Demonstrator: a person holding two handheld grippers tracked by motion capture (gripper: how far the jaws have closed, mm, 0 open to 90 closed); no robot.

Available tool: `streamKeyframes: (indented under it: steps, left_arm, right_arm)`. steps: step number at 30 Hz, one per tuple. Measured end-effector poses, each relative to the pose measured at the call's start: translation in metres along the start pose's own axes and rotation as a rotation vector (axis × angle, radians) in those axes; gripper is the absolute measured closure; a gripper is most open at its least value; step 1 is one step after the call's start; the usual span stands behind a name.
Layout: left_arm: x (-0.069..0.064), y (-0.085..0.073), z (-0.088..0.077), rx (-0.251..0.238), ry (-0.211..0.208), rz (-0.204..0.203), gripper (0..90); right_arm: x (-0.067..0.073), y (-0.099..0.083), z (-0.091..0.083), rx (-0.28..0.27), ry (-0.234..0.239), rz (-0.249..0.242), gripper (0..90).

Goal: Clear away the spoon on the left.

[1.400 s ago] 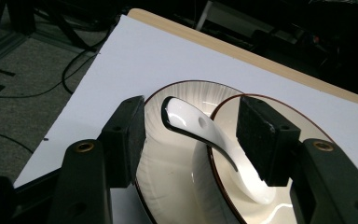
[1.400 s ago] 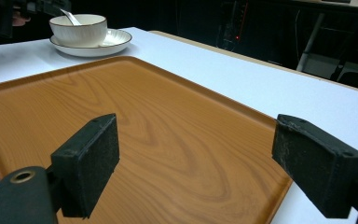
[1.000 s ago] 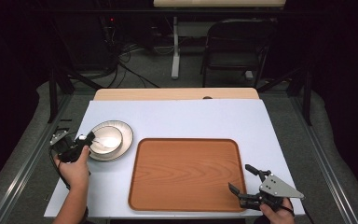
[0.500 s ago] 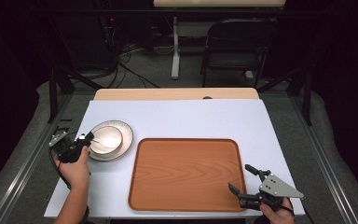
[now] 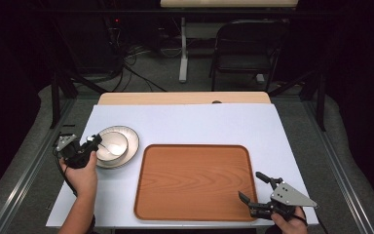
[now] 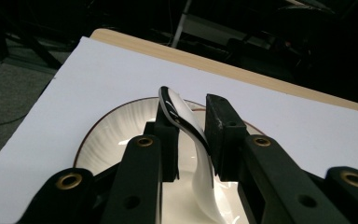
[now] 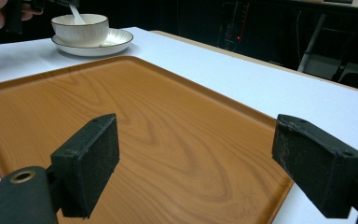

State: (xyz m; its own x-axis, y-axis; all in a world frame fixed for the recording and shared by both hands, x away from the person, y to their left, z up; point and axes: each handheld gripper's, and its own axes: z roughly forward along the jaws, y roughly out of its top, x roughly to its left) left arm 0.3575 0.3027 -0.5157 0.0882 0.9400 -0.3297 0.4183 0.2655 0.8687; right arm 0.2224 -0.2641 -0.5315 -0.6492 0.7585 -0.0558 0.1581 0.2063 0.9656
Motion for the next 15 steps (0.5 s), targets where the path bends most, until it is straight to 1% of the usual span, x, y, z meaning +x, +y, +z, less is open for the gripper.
streamKeyframes:
  steps: [1, 3, 6, 9, 10, 13, 15]
  left_arm:
    - [0.000, 0.000, 0.000, 0.000, 0.000, 0.000, 76.9]
    - [-0.003, 0.002, 0.002, 0.002, -0.001, 0.016, 77.6]
    - [-0.008, 0.007, 0.005, 0.007, -0.008, 0.027, 79.6]
    - [-0.010, 0.010, 0.006, 0.014, -0.021, 0.032, 82.2]
    - [-0.011, 0.012, 0.006, 0.023, -0.029, 0.035, 83.3]
    - [-0.013, 0.014, 0.007, 0.023, -0.034, 0.033, 84.5]
    - [-0.016, 0.015, 0.007, 0.028, -0.030, 0.052, 85.1]
  right_arm:
    - [0.000, 0.000, 0.000, 0.000, 0.000, 0.000, 14.3]
    - [0.000, 0.000, 0.000, -0.001, 0.001, 0.000, 14.3]
    - [0.000, 0.000, 0.000, 0.001, 0.001, 0.003, 14.3]
    - [-0.001, 0.000, 0.000, 0.000, 0.001, 0.003, 14.3]
    - [-0.001, 0.000, 0.000, -0.001, 0.001, 0.003, 14.3]
    - [-0.001, 0.000, 0.000, -0.001, 0.001, 0.003, 14.3]
    - [-0.001, 0.000, 0.000, 0.000, 0.002, 0.003, 14.3]
